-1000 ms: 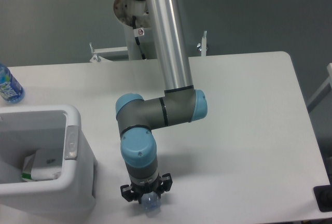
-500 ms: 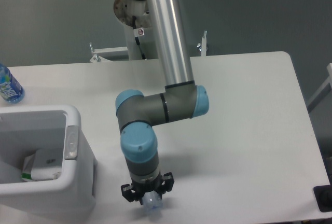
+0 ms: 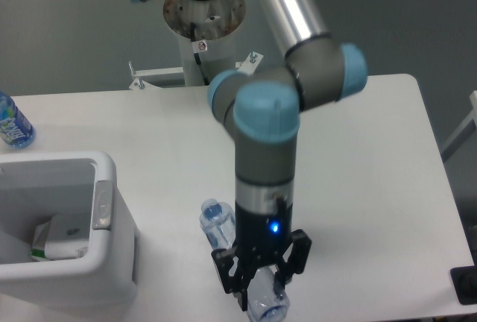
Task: Place the trash in the trash can
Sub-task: 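Carry the bottle over the white bin and lower it in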
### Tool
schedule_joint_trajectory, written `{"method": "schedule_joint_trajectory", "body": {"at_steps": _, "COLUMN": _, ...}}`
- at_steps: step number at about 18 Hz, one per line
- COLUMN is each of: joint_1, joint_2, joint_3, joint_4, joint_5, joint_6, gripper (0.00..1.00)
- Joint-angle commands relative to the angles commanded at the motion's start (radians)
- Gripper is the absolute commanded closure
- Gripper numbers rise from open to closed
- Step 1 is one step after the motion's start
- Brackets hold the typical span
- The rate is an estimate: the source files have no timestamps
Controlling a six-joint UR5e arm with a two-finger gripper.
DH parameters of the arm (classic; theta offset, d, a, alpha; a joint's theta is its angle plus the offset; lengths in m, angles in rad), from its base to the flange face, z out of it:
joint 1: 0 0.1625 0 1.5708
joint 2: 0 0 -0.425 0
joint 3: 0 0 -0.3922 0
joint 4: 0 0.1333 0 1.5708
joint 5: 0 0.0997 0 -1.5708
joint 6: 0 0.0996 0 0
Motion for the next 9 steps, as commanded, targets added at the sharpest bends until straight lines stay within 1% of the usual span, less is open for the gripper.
{"method": "schedule_joint_trajectory", "body": {"at_steps": 2, "joint_1": -0.049, "joint_2": 0.043, "joint_3": 0.002, "joint_4": 0.002, "joint_5": -0.017, "joint_6": 0.002, "gripper": 0.40}}
{"method": "schedule_joint_trajectory", "body": {"at_steps": 4, "joint_1": -0.096, "joint_2": 0.071, "joint_3": -0.001, "joint_4": 0.005, "joint_5": -0.023, "joint_6": 0.002, "gripper": 0.40}}
{"method": "schedule_joint_trajectory", "body": {"at_steps": 7, "joint_1": -0.179, "joint_2": 0.091, "joint_3": -0.023, "joint_4": 0.006, "joint_5": -0.022, "joint_6": 0.003, "gripper": 0.40}}
{"method": "schedule_joint_trajectory", "body": {"at_steps": 9, "joint_1": -0.228, "joint_2": 0.092, "joint_3": -0.032, "joint_4": 0.006, "joint_5": -0.015, "joint_6": 0.003, "gripper": 0.40}}
